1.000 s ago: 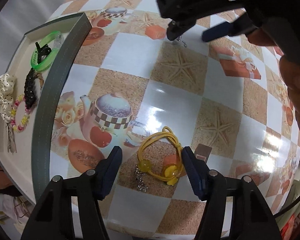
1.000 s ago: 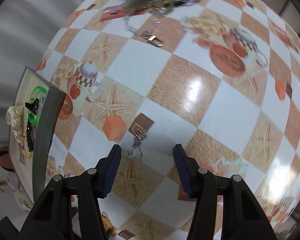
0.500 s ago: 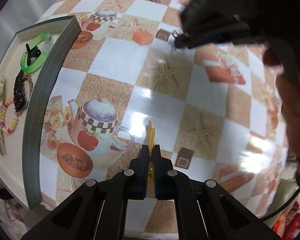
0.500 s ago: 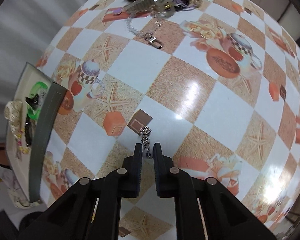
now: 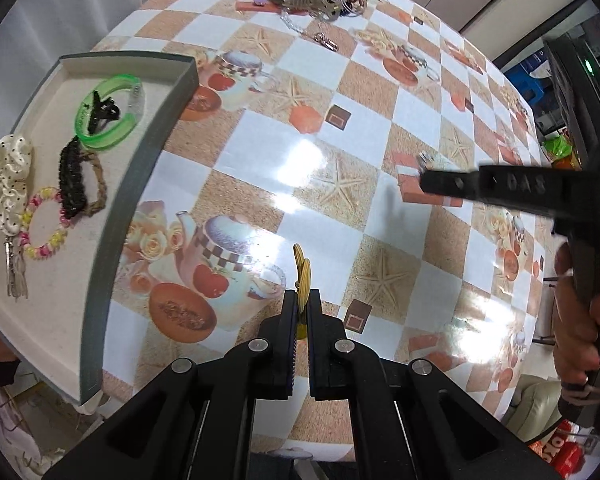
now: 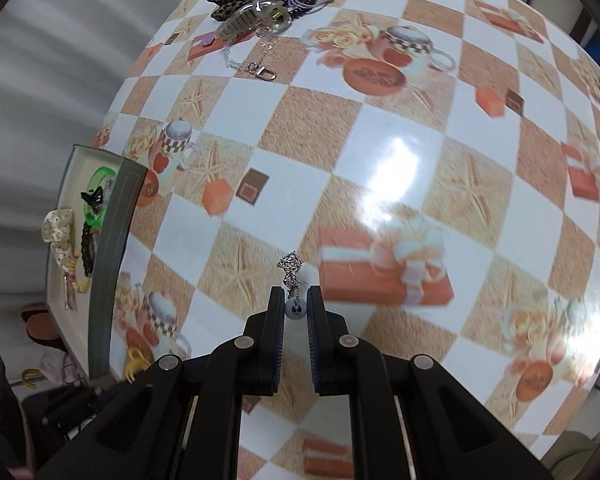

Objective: Organize jewelry
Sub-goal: 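Carry the keychain charm and yellow hair tie over the tray with both tools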

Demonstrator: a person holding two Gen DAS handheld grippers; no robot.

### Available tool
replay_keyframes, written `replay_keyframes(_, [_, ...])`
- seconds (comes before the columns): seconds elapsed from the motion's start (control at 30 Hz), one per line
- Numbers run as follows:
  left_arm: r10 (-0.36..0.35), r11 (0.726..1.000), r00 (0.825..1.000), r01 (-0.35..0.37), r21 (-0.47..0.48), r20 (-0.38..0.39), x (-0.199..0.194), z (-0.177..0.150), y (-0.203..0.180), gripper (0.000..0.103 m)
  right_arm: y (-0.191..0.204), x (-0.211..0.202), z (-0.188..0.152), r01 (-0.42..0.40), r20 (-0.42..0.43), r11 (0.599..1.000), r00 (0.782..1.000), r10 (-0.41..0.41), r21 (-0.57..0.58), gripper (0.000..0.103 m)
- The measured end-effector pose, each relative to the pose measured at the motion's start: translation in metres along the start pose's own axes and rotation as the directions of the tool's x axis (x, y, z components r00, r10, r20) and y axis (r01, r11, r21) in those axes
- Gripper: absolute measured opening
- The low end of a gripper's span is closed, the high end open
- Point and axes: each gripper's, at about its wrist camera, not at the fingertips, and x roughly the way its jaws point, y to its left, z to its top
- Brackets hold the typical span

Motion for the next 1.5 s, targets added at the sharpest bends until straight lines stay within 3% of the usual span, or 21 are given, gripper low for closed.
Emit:
replay_keyframes(0.4, [0.031, 0.999, 0.997, -0.029, -0.022, 0.064, -0.044, 0.007, 0.004, 0.009, -0.003, -0.032, -0.020, -0.075, 0.024, 0.996, 0.997, 0.074, 0.042, 0.012])
replay_keyframes(0.73, [0.042, 0.999, 0.995, -0.042, 0.004, 0.094, -0.066, 0.020, 0.020, 0.009, 0.009, -0.050, -0.024, -0.090, 0.060, 0.994, 0.994, 0.086, 0.058, 0.012])
replay_keyframes(1.1, [0.021, 0.992, 0.997, -0.030, 0.122, 0.072, -0.074, 0.044, 0.054, 0.009, 0.045, -0.052, -0.022, -0.063, 0.108, 0.988, 0.993, 0.048, 0.140, 0.012])
replay_keyframes(1.5, [0.011, 0.994, 0.996, -0.020, 0.111, 0.088, -0.087, 0.039, 0.102, 0.009, 0.105, -0.047, -0.022, -0.045, 0.116, 0.992, 0.993, 0.032, 0.114, 0.012])
